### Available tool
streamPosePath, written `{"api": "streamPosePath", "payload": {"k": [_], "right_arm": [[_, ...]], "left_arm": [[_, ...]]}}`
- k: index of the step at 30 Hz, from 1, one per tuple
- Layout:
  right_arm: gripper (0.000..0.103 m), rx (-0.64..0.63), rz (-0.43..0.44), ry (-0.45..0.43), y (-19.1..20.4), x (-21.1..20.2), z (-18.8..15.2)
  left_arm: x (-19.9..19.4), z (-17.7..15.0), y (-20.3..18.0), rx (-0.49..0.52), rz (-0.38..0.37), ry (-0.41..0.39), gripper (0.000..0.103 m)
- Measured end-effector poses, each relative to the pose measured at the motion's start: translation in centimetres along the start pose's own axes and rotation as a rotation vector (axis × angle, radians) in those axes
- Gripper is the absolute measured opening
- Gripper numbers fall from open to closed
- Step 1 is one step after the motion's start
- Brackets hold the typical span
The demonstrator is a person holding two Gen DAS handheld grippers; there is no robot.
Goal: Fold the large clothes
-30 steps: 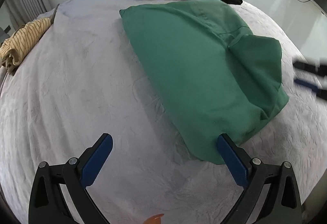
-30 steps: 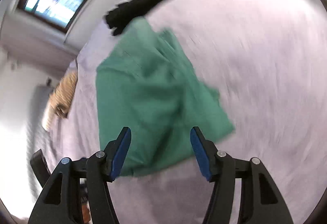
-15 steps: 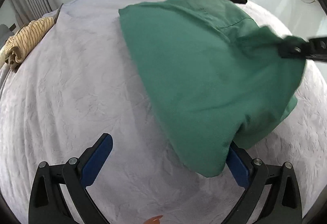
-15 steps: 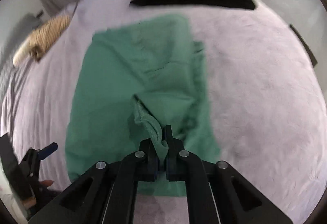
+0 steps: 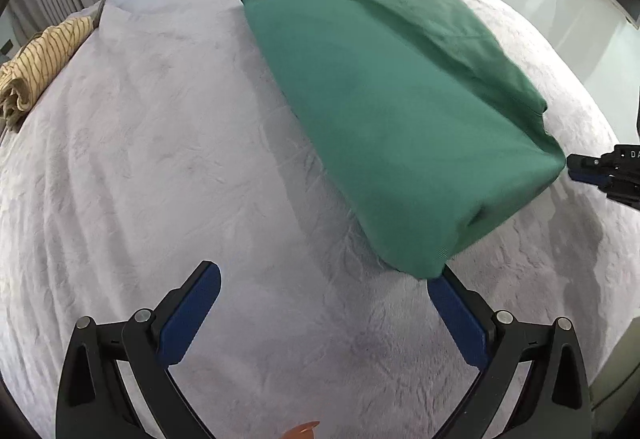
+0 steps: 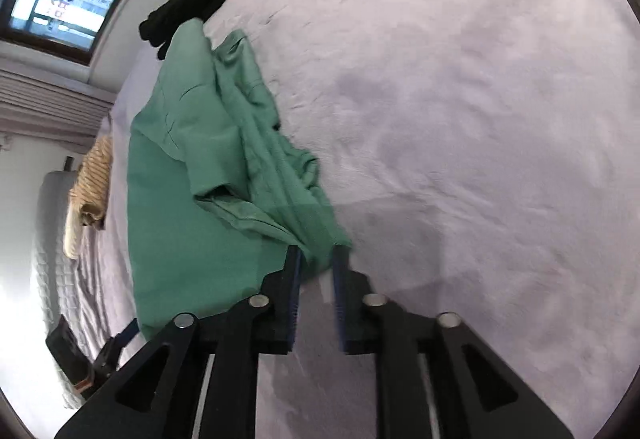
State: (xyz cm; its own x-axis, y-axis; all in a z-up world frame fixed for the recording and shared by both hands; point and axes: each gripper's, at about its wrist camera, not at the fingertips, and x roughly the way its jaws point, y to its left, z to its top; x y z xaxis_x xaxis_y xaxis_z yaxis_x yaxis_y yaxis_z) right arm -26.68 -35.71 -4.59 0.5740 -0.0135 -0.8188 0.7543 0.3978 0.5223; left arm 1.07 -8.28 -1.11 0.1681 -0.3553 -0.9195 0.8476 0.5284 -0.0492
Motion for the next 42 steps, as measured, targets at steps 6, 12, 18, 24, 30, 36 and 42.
{"api": "streamPosePath", "payload": {"k": [6, 12, 18, 24, 30, 36, 42], "right_arm": [[0.057, -0.136, 0.145, -0.021, 4.3, -0.4, 4.9], [0.057, -0.172, 0.181, 0.034, 7.1, 4.4, 10.0], [0.003, -0.243, 0.149, 0.135, 9.5, 7.8, 11.6], [0.003, -0.264, 0.080, 0.138, 6.6, 10.0, 13.0], [0.007, -0.200, 0.076, 0.100, 5.8, 7.9, 12.5], [0.007, -0.341, 0.208, 0.121, 9.4, 2.6, 9.0], [0.006, -0.360, 0.041, 0.164, 7.6, 6.4, 6.7]], "left_arm": [[-2.7, 1.4, 0.3, -0.041, -0.066, -0.052, 0.103], [-2.2, 3.9, 1.9, -0.136, -0.034, -0.077, 0.103], [2.2, 4.9, 1.2, -0.183, -0.061, -0.017, 0.103], [3.9, 4.3, -0.1, -0.181, -0.086, 0.004, 0.103], [3.8, 4.3, -0.3, -0.190, -0.069, 0.013, 0.103], [3.7, 4.1, -0.1, -0.202, -0.057, 0.017, 0.103], [3.8, 4.3, -0.2, -0.218, -0.050, 0.029, 0.103]]}}
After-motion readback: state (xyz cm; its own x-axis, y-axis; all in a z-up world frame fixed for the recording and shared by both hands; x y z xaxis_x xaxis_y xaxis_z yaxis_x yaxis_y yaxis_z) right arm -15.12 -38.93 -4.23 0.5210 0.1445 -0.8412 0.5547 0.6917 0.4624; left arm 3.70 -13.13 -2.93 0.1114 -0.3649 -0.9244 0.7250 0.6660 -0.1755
